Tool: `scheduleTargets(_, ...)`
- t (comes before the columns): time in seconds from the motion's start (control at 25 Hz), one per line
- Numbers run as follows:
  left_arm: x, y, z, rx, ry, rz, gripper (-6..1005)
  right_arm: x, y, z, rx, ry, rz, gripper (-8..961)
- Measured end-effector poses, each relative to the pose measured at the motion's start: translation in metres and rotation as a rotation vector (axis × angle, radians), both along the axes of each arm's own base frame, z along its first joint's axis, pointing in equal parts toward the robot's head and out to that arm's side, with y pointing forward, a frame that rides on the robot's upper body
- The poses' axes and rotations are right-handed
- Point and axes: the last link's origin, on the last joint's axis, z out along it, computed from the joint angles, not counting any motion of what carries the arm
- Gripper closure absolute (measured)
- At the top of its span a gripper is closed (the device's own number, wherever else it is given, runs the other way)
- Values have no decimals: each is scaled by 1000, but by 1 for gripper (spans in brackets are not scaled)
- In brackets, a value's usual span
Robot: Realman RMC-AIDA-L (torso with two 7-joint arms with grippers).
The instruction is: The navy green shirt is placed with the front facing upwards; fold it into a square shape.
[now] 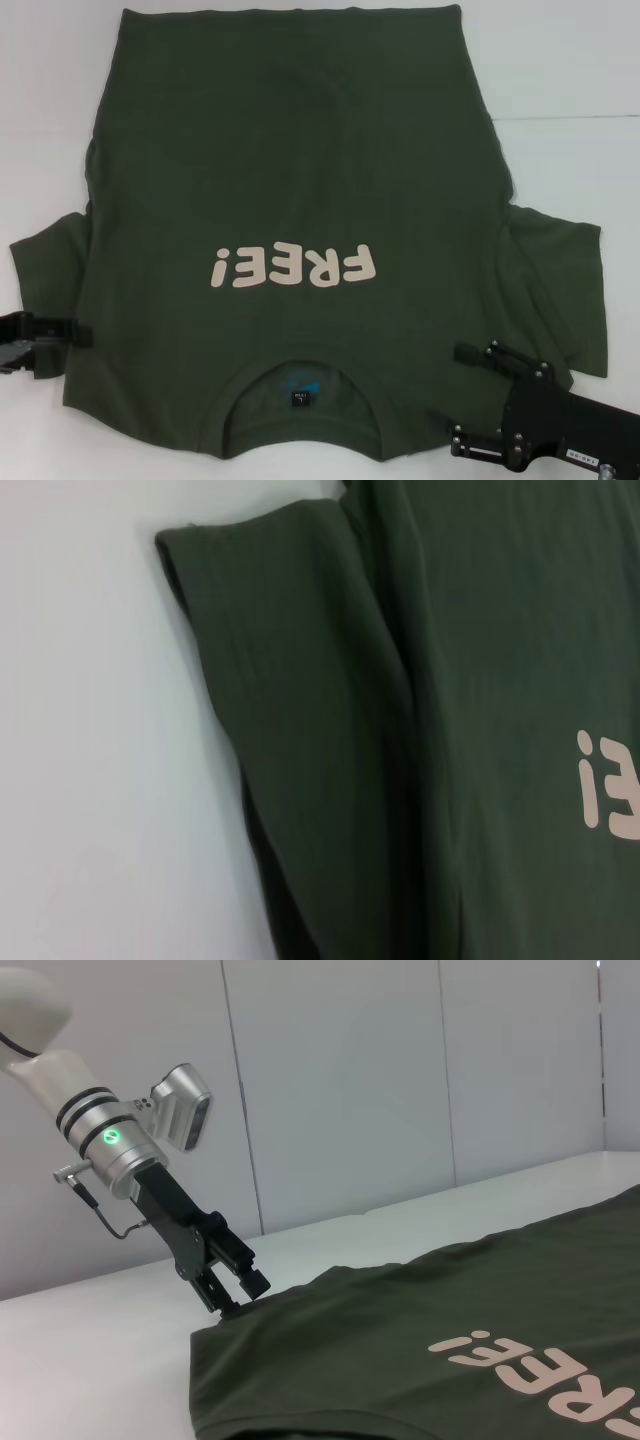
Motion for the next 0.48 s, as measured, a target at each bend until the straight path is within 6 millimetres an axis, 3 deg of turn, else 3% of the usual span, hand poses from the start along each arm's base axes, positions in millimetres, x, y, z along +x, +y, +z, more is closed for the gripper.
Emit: scheduleTargets(0.48,-1,2,2,17,-2,7,168,0,-1,0,0,0,-2,26)
